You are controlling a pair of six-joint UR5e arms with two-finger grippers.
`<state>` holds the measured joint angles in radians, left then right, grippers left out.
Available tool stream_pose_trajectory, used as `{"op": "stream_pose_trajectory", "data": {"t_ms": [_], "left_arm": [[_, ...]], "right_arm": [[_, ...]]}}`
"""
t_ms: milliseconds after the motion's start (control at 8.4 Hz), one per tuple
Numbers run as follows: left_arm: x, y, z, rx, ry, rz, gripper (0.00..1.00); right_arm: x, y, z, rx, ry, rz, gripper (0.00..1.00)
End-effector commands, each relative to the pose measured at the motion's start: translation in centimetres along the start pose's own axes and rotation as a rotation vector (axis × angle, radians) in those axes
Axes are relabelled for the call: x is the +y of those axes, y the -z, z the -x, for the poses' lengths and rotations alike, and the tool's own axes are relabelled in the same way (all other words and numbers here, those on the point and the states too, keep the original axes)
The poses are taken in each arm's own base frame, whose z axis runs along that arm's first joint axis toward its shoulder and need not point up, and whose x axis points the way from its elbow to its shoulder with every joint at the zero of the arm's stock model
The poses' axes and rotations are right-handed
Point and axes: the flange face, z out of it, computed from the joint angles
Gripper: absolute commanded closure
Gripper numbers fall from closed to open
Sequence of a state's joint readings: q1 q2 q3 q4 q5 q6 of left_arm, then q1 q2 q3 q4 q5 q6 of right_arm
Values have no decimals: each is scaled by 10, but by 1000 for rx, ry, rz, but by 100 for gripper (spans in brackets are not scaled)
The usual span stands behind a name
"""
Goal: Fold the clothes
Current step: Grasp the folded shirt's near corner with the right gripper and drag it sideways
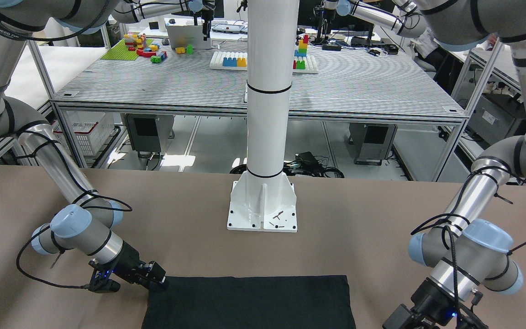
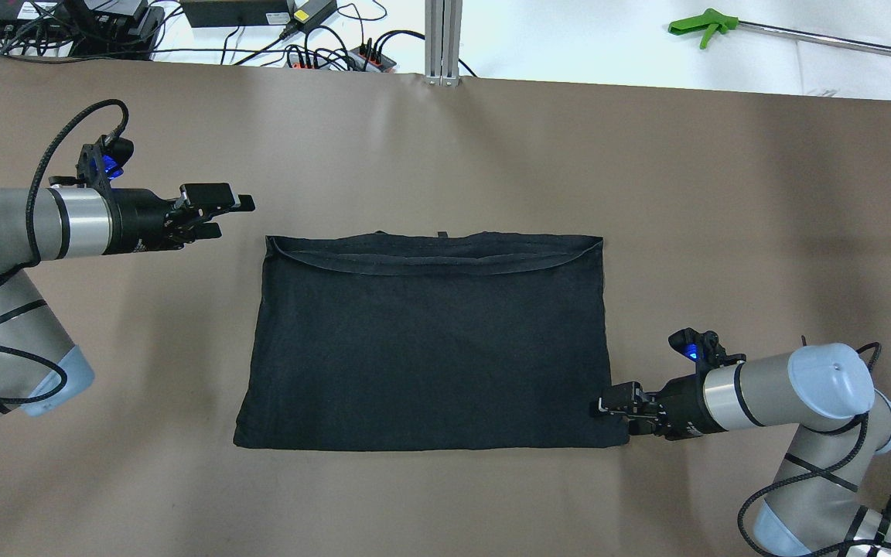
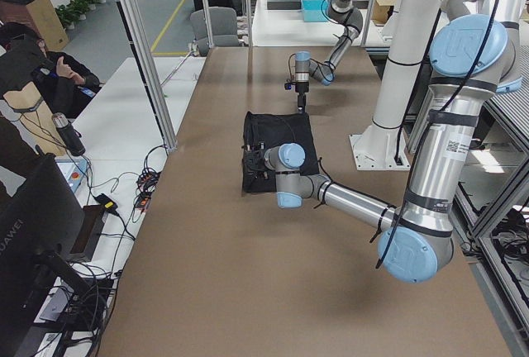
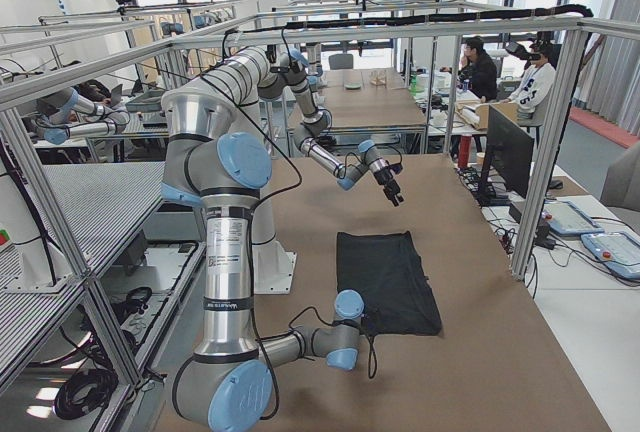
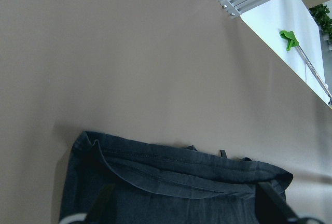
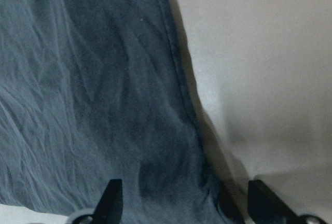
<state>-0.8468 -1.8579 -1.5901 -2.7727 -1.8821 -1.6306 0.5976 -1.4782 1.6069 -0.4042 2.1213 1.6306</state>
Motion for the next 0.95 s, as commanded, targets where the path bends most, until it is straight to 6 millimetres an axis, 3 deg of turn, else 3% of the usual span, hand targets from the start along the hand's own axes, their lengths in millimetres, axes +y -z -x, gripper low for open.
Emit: {"op": "stream_pose_trajectory", "data": {"t_ms": [0,238,476,595,715,834], "left_arm": [[0,0,2,-3,0,0,6],[0,0,2,-3,0,1,6],[-1,2,2,-2,-4,-3,6],[-1,2,2,-2,-5,-3,6],[-2,3,1,0,-32,-6,6],[-1,2,3,-3,-42,-5,6]], "right_arm": [[9,-4,4,-5,9,16,100],[31,4,21,-40,41,51,100],[121,34,45,-107,116,185,100],[159,33,64,-144,149,259,100],[187,19,68,-149,165,318,100],[203,11,76,-161,178,353,86]]}}
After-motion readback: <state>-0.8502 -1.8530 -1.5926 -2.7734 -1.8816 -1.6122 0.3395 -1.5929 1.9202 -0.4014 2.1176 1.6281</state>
